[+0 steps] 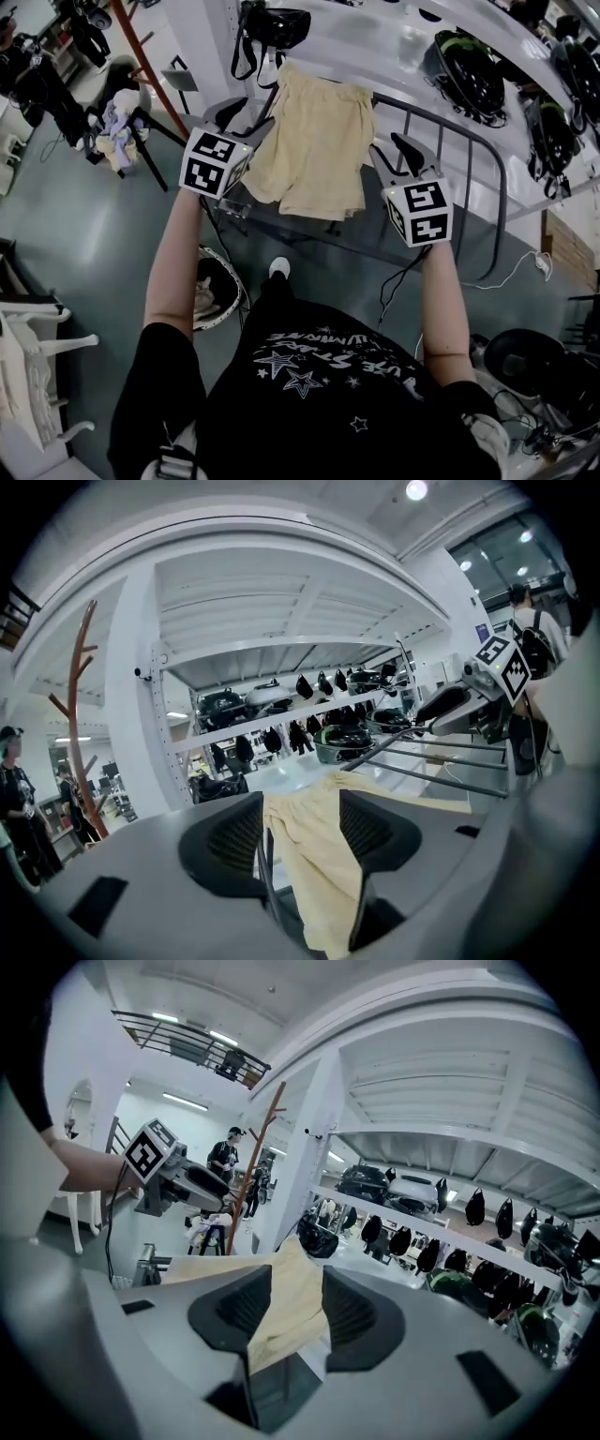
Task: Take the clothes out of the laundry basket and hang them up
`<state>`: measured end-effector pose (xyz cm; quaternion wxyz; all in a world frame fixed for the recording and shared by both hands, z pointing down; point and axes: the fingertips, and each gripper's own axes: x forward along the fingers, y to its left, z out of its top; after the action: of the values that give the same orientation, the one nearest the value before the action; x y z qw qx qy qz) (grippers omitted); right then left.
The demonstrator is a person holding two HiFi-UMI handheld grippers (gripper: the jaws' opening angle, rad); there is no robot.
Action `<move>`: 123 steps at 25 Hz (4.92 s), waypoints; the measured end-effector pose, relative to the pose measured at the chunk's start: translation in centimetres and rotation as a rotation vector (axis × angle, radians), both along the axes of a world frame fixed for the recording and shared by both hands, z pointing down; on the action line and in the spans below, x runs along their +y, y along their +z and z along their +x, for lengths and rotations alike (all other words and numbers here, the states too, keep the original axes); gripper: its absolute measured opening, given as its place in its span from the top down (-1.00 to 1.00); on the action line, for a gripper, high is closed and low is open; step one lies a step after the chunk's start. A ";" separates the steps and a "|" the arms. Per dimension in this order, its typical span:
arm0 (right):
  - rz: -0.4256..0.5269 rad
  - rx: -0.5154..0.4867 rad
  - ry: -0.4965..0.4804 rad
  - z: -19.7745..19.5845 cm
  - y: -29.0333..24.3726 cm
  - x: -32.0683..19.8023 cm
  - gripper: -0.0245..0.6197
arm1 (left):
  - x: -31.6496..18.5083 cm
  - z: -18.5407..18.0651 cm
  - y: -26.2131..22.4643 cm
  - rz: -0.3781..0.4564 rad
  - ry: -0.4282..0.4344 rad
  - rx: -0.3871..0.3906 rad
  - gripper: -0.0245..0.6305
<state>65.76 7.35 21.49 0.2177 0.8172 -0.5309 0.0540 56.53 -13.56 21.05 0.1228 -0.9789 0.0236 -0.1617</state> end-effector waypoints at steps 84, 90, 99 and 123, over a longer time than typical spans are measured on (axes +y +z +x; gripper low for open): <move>-0.580 -0.392 -0.809 -65.1 39.1 -28.8 0.89 | -5.4 -79.4 36.4 -0.660 -1.041 -0.220 0.82; -0.626 -0.436 -0.856 -63.3 44.0 -32.4 0.89 | -8.7 -76.8 39.4 -0.684 -1.057 -0.260 0.65; -0.744 -0.452 -0.959 -64.8 50.3 -33.7 0.89 | -10.3 -76.6 44.3 -0.745 -1.107 -0.287 0.53; -1.143 -0.315 -1.249 -86.6 63.4 -37.0 0.59 | -8.5 -89.8 57.5 -0.897 -1.100 -0.229 0.35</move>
<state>-20.85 -29.68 84.86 0.5093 0.1233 -0.7986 0.2960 -33.31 -22.02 78.52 -0.3889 -0.7582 0.4317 -0.2958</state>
